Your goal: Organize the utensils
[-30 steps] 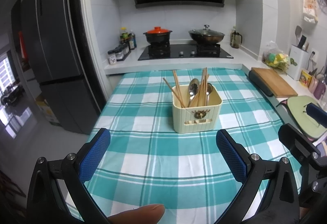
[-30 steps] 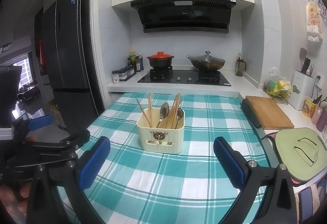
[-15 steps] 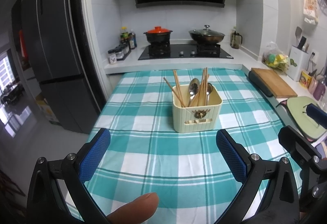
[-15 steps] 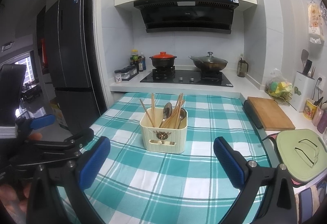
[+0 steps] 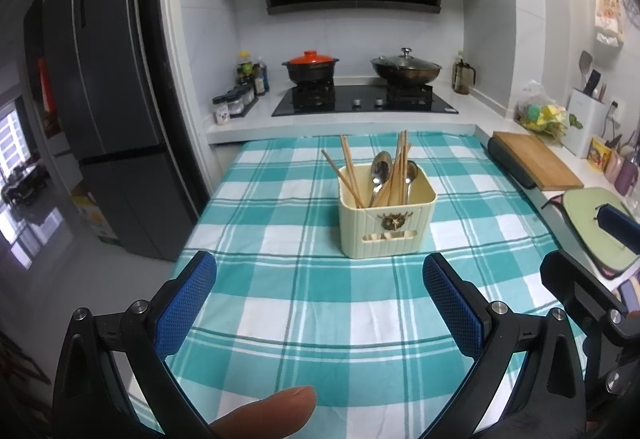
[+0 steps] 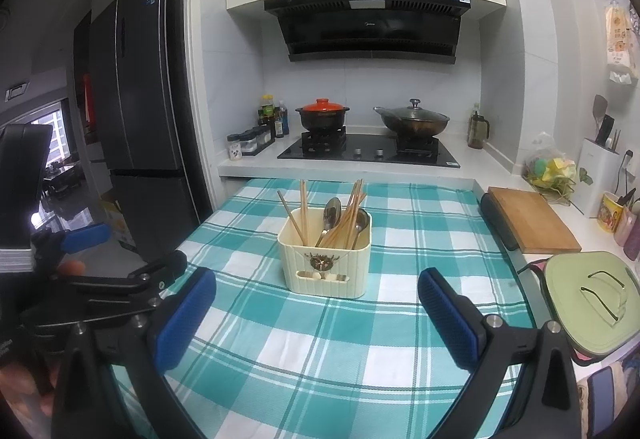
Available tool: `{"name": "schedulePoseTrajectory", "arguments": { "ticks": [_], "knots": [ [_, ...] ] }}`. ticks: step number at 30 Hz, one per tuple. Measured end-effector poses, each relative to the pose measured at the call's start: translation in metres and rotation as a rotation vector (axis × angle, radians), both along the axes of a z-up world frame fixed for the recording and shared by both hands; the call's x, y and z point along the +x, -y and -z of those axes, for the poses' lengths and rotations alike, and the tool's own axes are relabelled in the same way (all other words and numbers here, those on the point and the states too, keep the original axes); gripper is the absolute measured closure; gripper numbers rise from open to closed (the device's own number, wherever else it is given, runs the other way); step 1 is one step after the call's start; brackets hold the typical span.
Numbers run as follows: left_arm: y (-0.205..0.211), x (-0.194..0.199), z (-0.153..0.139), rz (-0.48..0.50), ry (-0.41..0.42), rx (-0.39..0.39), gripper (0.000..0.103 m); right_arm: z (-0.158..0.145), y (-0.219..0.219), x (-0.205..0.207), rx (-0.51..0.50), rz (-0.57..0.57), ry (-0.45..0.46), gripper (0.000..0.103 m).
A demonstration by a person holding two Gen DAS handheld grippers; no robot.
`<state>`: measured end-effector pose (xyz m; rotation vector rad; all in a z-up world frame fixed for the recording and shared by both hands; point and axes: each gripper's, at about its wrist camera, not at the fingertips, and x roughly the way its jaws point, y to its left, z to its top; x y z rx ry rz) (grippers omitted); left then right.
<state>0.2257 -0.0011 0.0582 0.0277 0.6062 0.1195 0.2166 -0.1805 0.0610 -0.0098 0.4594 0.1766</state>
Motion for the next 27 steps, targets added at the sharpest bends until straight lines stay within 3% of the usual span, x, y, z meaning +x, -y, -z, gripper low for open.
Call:
{"name": "schedulePoseTrajectory", "arguments": {
  "ticks": [27],
  "knots": [
    [0.0064, -0.0014, 0.0005, 0.01, -0.005, -0.002, 0.0, 0.0002, 0.0019, -0.0005, 0.0, 0.003, 0.005, 0.0]
  ]
}}
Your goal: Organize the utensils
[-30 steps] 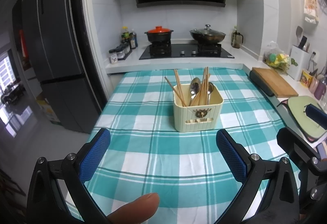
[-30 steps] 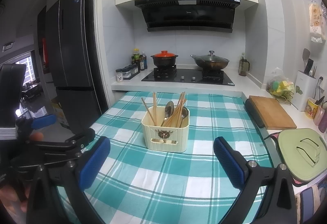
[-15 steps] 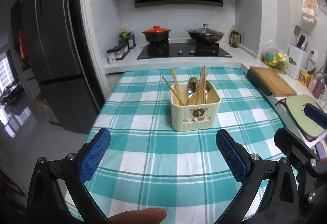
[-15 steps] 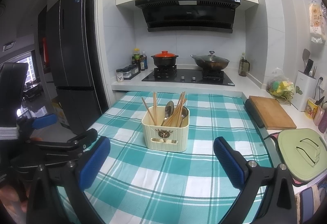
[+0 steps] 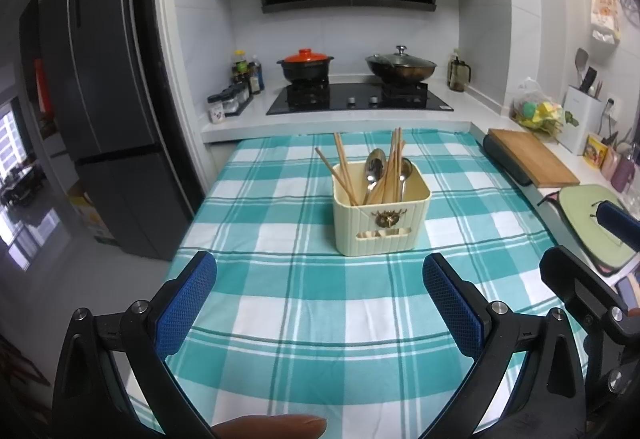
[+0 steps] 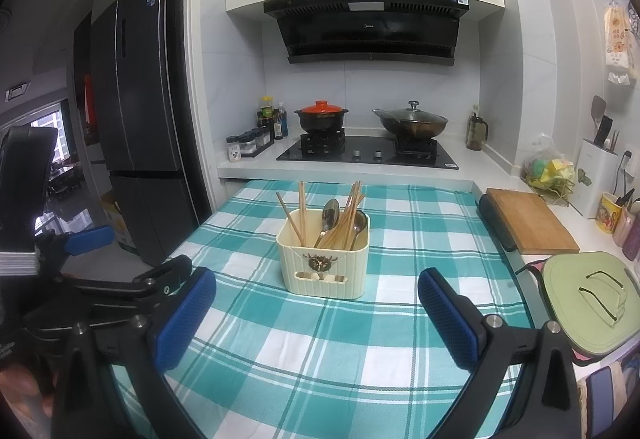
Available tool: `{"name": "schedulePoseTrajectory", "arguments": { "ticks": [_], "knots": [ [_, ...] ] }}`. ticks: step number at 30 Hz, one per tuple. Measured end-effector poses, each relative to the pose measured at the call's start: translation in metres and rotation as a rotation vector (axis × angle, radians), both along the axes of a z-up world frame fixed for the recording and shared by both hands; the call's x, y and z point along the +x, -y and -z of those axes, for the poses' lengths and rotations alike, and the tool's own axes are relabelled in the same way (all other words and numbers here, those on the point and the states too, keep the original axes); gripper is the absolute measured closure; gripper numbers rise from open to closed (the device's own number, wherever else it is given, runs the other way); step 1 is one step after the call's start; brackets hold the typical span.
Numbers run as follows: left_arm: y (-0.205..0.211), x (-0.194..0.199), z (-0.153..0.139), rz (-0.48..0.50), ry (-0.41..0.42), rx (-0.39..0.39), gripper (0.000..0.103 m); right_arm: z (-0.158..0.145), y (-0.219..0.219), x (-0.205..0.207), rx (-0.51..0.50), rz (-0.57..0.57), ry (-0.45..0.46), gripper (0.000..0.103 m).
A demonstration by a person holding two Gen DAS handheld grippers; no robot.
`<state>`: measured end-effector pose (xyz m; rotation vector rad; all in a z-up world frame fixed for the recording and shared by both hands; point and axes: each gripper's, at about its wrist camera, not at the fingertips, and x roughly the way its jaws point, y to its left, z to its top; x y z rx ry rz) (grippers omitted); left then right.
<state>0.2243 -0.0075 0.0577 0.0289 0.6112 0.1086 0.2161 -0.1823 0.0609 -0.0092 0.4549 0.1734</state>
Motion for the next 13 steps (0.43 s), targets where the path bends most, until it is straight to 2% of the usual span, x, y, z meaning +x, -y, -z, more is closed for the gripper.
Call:
{"name": "schedulePoseTrajectory", "arguments": {
  "ticks": [9, 13],
  "knots": [
    [-0.0023, -0.0032, 0.0003, -0.004, 0.025, -0.026, 0.0, 0.0005, 0.0051, -0.0002, 0.001, 0.006, -0.004, 0.0],
    [-0.0005, -0.0051, -0.0011, 0.019, 0.04, -0.012, 0.0, 0.0022, 0.0068, 0.0, 0.003, 0.008, -0.009, 0.0]
  ]
}}
